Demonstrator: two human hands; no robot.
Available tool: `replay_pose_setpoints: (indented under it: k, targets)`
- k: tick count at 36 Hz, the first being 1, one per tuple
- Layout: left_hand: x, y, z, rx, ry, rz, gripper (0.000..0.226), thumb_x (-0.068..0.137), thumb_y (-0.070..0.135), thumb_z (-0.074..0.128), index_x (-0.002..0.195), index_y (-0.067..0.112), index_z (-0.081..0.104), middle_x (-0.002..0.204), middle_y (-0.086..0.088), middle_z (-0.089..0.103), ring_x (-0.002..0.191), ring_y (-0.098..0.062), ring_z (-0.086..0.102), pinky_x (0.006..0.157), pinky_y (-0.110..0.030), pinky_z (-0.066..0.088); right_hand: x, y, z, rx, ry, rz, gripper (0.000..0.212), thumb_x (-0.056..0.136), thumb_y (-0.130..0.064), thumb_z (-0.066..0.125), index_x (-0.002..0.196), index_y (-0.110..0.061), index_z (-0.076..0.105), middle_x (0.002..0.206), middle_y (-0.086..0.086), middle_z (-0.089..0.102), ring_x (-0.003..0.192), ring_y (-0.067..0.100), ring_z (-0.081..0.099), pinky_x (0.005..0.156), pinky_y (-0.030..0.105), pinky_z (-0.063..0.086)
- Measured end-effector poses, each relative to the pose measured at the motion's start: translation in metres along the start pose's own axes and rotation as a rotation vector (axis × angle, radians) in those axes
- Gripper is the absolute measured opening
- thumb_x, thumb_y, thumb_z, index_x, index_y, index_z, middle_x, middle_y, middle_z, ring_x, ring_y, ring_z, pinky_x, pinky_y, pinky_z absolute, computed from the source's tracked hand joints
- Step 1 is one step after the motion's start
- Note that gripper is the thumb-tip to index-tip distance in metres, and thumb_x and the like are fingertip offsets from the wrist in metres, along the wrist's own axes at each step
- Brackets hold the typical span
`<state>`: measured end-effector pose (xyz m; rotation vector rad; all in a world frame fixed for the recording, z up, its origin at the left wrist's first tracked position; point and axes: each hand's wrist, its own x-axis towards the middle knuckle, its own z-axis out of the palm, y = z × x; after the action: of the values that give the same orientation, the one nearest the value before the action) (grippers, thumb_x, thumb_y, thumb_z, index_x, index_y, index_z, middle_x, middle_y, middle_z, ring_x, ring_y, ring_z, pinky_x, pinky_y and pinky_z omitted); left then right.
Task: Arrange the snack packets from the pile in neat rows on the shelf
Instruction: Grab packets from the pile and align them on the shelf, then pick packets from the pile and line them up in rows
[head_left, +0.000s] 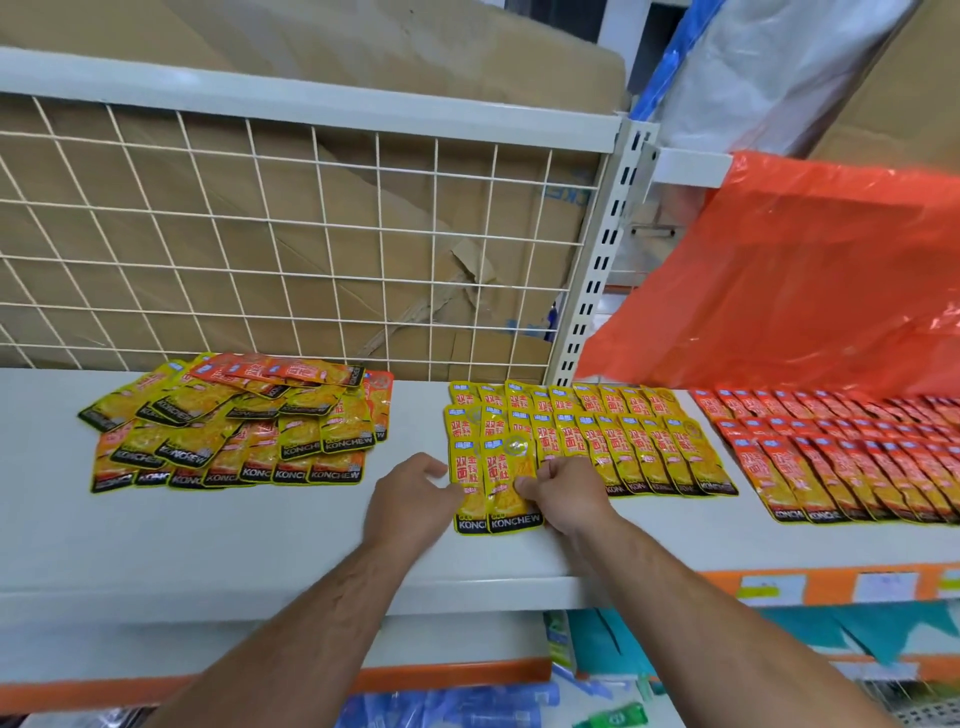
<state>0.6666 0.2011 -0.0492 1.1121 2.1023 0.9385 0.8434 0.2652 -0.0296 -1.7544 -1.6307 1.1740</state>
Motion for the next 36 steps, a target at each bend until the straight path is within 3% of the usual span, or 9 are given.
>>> replay_pose_setpoints:
  k: [6,13,28,31,34,36]
  targets:
    - [0.002,-0.003,0.001,-0.01,-0.013,0.003,0.024,0.073,0.038,0.071,0.094,0.031,0.064,0.089,0.01,0.067,0.08,-0.011,0.064,0.072,-0.027,0.052,-0.006,-0.005,0.006,-0.284,0.11,-0.039,0.031,0.078,-0.035,0.078,0.065,-0.016,0.056,0.064,-0.003,0.06,0.064,0.017,0.056,0.051,0.025,0.034]
    - [0.006,-0.007,0.0,-0.012,-0.03,0.008,0.024,0.071,0.041,0.072,0.092,0.033,0.064,0.087,0.013,0.066,0.079,-0.009,0.064,0.072,-0.028,0.052,-0.011,-0.002,0.016,-0.468,0.2,-0.104,0.026,0.081,-0.041,0.068,0.074,-0.017,0.061,0.071,0.0,0.064,0.074,0.026,0.062,0.06,0.029,0.046]
    - [0.001,-0.002,-0.001,-0.004,-0.068,0.057,0.025,0.075,0.037,0.073,0.096,0.027,0.063,0.086,0.012,0.065,0.087,-0.013,0.065,0.081,-0.03,0.053,-0.026,-0.006,0.021,-0.624,0.323,-0.26,0.021,0.089,-0.038,0.055,0.09,-0.018,0.06,0.094,0.004,0.066,0.09,0.029,0.063,0.065,0.032,0.043]
    - [-0.014,-0.004,-0.007,0.157,-0.063,0.163,0.031,0.082,0.04,0.065,0.111,0.027,0.063,0.103,0.008,0.066,0.099,-0.014,0.061,0.086,-0.027,0.049,-0.034,-0.004,0.02,-0.698,0.33,-0.427,0.022,0.088,-0.037,0.055,0.091,-0.018,0.063,0.094,0.004,0.063,0.092,0.028,0.06,0.066,0.034,0.044]
    - [-0.035,-0.014,-0.025,0.486,0.049,0.349,0.041,0.088,0.047,0.051,0.126,0.03,0.057,0.121,0.008,0.06,0.115,-0.016,0.05,0.095,-0.031,0.04,-0.04,-0.004,0.024,-0.772,0.313,-0.633,0.015,0.076,-0.032,0.063,0.078,-0.017,0.066,0.079,0.005,0.064,0.079,0.032,0.06,0.06,0.035,0.046]
    - [-0.047,-0.024,-0.039,0.577,0.098,0.358,0.044,0.09,0.05,0.047,0.128,0.031,0.057,0.126,0.011,0.057,0.119,-0.016,0.045,0.098,-0.034,0.035,-0.047,-0.006,0.029,-0.811,0.258,-0.693,0.016,0.07,-0.034,0.064,0.078,-0.021,0.069,0.08,0.003,0.065,0.077,0.031,0.06,0.06,0.035,0.048]
